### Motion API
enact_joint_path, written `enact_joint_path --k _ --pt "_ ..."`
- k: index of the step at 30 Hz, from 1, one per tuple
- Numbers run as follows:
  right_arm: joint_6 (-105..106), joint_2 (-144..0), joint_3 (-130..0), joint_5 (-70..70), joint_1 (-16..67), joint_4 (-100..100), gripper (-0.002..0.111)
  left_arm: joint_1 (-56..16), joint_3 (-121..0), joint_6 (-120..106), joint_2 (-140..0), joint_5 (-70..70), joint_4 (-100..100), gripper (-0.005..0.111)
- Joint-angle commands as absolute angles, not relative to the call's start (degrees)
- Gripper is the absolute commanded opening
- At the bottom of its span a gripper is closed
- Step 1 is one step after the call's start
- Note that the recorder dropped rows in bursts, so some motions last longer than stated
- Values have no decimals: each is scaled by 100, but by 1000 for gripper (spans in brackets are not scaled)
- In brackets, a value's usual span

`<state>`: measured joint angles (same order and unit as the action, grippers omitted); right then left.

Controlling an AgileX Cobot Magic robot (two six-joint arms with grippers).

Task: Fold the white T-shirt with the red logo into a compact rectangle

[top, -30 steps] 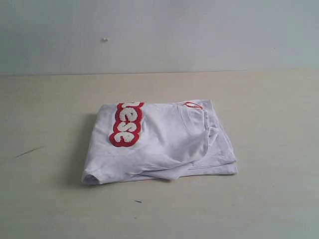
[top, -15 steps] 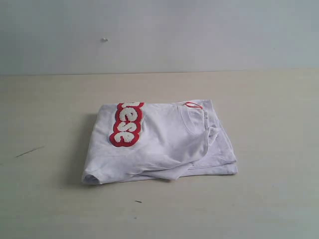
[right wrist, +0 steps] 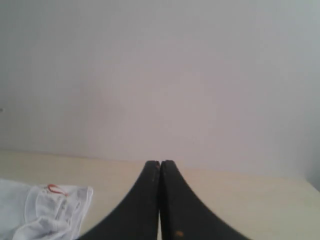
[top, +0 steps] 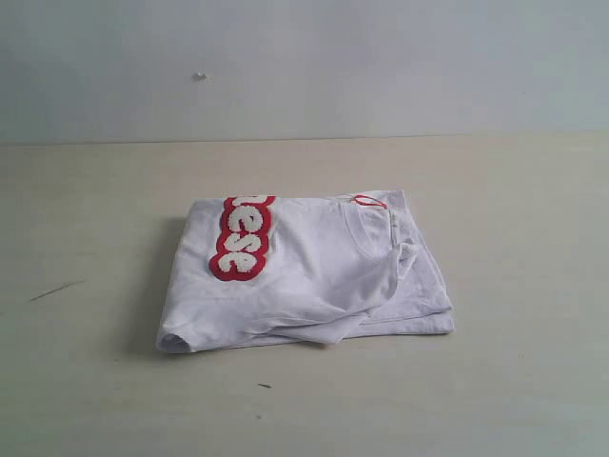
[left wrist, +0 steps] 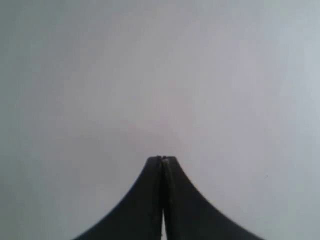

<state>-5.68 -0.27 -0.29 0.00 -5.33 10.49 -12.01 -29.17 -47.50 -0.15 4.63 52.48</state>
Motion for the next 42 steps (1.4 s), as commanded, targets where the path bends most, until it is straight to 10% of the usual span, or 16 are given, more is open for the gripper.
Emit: enact_joint_path --k 1,42 --pt "-392 0 0 -728 -564 1109 0 -1193 -2887 -4773 0 471 5288 0" --pt "-161 0 0 -1402 -564 958 0 -1193 -2887 -4773 0 471 5288 0"
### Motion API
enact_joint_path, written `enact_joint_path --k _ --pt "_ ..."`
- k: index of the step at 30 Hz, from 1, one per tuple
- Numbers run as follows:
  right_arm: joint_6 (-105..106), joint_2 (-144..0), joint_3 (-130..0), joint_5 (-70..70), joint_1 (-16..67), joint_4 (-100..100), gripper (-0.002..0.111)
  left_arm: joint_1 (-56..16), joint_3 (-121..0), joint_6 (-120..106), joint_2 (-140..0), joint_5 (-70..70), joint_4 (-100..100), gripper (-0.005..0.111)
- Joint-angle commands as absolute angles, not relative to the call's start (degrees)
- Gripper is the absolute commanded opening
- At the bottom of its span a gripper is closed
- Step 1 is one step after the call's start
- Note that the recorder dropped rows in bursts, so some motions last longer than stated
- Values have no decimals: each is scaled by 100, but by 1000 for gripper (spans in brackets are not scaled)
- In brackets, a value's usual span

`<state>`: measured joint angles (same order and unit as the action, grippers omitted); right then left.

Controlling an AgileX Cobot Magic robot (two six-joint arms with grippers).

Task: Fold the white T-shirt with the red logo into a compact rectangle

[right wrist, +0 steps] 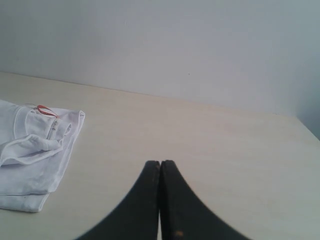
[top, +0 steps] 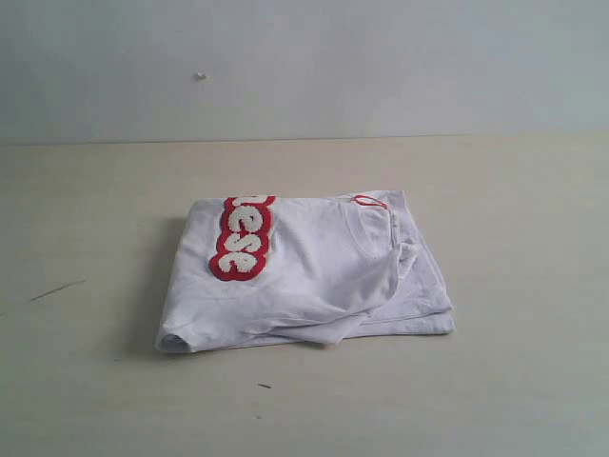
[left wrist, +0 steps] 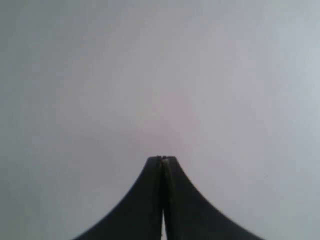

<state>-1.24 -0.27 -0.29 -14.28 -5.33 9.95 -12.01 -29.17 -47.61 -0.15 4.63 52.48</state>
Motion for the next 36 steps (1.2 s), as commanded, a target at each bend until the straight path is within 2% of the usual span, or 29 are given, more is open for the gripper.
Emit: enact_joint_path --k 1,31,33,34,36 --pt "-161 0 0 -1402 -564 962 0 -1193 -2887 -4773 0 471 5288 0" --pt "-174 0 0 -1402 -564 962 0 -1193 -2835 -4747 0 643 5106 0" --pt "-174 0 0 -1402 -564 962 0 -1193 -2692 -3032 0 352 2715 0" --pt "-174 0 0 -1402 -564 962 0 -1193 -2610 -969 0 258 478 0" --pt "-174 0 0 -1402 -564 962 0 -1193 -2481 704 0 272 -1112 0"
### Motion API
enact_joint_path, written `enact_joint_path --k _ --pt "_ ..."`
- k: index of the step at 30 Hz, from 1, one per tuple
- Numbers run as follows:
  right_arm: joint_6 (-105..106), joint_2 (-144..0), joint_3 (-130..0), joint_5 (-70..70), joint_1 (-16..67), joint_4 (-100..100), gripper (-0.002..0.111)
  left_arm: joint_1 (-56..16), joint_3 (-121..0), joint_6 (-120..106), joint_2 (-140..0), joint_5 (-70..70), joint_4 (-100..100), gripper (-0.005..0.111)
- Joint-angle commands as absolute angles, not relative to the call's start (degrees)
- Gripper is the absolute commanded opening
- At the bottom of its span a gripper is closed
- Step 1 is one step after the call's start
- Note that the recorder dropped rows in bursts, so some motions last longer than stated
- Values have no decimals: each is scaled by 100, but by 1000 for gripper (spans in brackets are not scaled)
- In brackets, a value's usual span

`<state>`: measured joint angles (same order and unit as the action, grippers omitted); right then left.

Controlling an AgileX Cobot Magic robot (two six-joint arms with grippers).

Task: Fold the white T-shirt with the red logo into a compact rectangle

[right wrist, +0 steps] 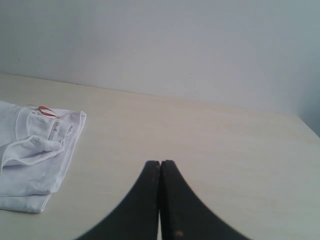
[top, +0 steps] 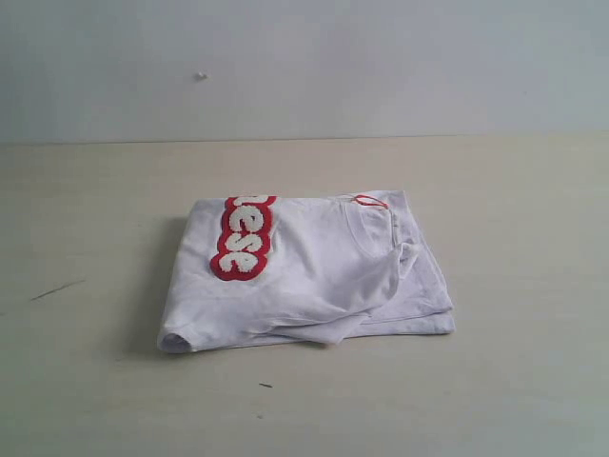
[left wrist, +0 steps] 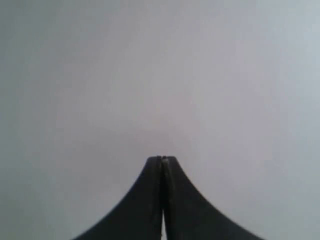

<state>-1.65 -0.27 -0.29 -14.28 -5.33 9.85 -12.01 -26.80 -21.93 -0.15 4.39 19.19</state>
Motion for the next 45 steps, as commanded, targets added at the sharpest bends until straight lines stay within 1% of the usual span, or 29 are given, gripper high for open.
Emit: enact_joint_path --k 1,4,6,7,9,14,19,20,22,28,31,37,45 --pt "-174 0 0 -1402 -564 962 0 -1193 -2365 1321 0 283 -1678 0" --pt "-174 0 0 -1402 -564 962 0 -1127 -1978 1413 0 299 -1757 0" --pt "-174 0 0 -1402 -564 962 0 -841 -1732 1413 0 299 -1744 0" --pt "-162 0 0 -1402 -564 962 0 -529 -1554 1366 0 299 -1550 0" --pt "-162 0 0 -1402 -564 962 0 -166 -1244 1311 0 299 -1434 0" --pt "-162 0 0 -1402 -564 962 0 8 -633 1311 0 299 -1434 0" --pt "-162 0 0 -1402 -564 962 0 8 0 1139 0 420 -1434 0" --pt "-162 0 0 -1402 -564 962 0 8 0 1097 0 474 -1434 0" --pt "-162 0 0 -1402 -564 962 0 40 0 1087 0 -162 -1354 0" --pt "-162 0 0 -1402 -564 962 0 169 0 142 0 -1137 -621 0" --pt "-162 0 0 -1402 -564 962 0 169 0 66 0 -1634 -513 0" --pt "-162 0 0 -1402 -564 962 0 169 0 263 0 -1929 -513 0" --pt "-162 0 0 -1402 -564 962 0 169 0 346 0 -1931 -513 0"
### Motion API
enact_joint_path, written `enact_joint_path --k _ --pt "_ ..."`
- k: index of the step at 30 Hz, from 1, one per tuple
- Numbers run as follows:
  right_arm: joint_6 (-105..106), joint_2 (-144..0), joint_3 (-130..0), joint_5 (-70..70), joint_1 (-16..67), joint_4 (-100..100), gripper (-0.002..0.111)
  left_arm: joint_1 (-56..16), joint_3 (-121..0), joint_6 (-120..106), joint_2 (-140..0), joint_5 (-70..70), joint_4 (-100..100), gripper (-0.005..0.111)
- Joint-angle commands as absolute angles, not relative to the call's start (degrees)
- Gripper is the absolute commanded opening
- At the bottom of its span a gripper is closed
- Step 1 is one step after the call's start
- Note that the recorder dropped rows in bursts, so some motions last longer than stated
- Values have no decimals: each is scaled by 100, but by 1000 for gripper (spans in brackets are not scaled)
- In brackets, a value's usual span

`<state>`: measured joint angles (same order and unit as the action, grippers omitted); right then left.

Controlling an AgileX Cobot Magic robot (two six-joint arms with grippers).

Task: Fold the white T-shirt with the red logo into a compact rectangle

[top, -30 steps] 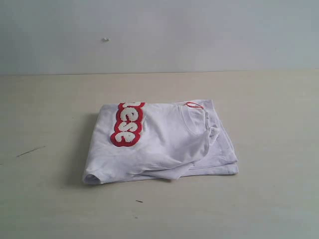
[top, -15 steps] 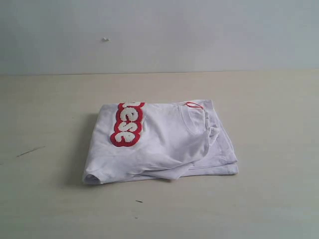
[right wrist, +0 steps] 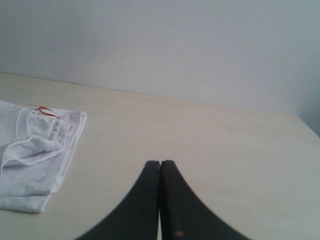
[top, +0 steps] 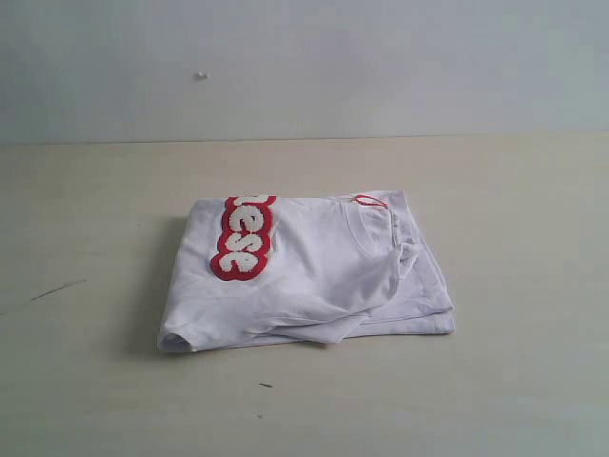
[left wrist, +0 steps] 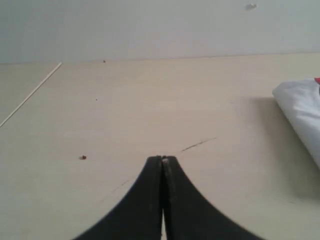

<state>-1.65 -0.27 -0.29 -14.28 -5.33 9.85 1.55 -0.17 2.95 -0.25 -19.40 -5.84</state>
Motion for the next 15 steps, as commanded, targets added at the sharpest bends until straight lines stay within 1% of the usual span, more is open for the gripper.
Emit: enact_joint_path --k 1,15 --pt "-162 0 0 -1402 -564 962 0 169 0 346 0 -1931 -513 0" --pt "-162 0 0 -1402 -564 962 0 169 0 347 0 -1958 -549 0"
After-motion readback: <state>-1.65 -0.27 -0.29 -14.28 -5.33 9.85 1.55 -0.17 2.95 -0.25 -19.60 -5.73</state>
